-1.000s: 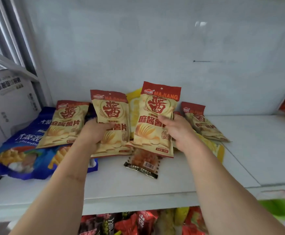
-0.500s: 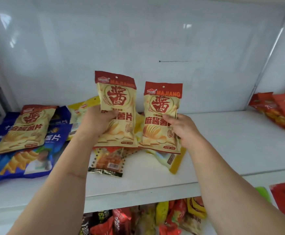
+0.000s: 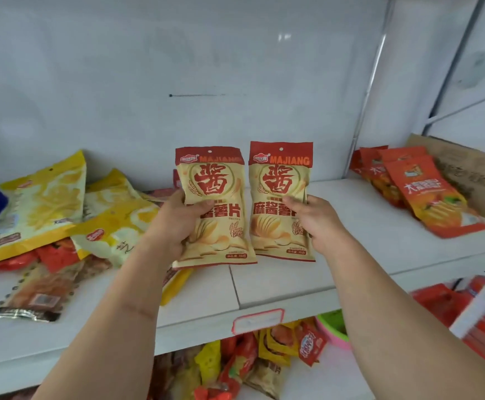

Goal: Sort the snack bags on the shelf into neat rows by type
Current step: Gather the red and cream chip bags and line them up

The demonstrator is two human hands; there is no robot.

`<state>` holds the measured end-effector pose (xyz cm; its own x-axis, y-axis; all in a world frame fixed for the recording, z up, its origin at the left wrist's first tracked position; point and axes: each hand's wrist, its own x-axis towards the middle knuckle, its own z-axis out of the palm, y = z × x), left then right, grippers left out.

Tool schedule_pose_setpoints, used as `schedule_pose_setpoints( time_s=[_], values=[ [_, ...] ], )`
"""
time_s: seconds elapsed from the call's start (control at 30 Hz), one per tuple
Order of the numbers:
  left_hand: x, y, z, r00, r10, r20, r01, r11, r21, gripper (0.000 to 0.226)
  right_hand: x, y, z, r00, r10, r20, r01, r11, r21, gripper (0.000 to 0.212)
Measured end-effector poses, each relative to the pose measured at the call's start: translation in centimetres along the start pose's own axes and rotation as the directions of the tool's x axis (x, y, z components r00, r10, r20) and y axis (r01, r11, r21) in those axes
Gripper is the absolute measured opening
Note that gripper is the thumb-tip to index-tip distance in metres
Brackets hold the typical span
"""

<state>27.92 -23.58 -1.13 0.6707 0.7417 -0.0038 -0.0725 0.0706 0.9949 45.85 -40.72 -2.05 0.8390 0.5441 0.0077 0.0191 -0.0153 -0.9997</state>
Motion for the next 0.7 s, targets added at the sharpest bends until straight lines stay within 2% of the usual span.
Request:
schedule_pose_setpoints(
  time_s=[0.17, 0.33, 0.4, 0.5, 0.57, 0.7],
  values=[
    [2.5, -1.0, 6.7, 0.988, -0.027, 0.149, 0.031, 0.999, -0.025, 0.03, 3.3, 0.3, -5.9, 0.997, 0.011, -0.079, -0.01, 1.0, 0.007, 0.016],
    [5.7, -1.9, 12.3, 0.976, -0.05, 0.213, 0.066, 0.995, -0.069, 0.03, 7.5, 0.6, -10.9, 0.989, 0.02, -0.145, -0.023, 1.0, -0.019, 0.014],
    [6.8, -2.2, 14.5, 0.972, -0.046, 0.232, 0.061, 0.997, -0.056, 0.031, 9.2, 0.6, -12.7, 0.987, 0.02, -0.157, -0.024, 0.999, -0.028, 0.005],
    [8.2, -2.6, 17.3, 0.969, -0.049, 0.243, 0.06, 0.997, -0.038, 0.03, 11.8, 0.6, -14.9, 0.989, 0.002, -0.148, -0.004, 1.0, -0.013, 0.013],
    [8.9, -3.1, 19.0, 0.969, -0.049, 0.243, 0.057, 0.998, -0.026, 0.031, 13.6, 0.6, -16.1, 0.993, 0.006, -0.12, -0.009, 1.0, -0.019, 0.005],
    [10.2, -4.1, 22.3, 0.981, -0.017, 0.193, 0.014, 1.0, 0.013, 0.034, 17.8, 1.3, -18.0, 0.999, 0.021, -0.047, -0.022, 1.0, -0.02, 0.022]
  ],
)
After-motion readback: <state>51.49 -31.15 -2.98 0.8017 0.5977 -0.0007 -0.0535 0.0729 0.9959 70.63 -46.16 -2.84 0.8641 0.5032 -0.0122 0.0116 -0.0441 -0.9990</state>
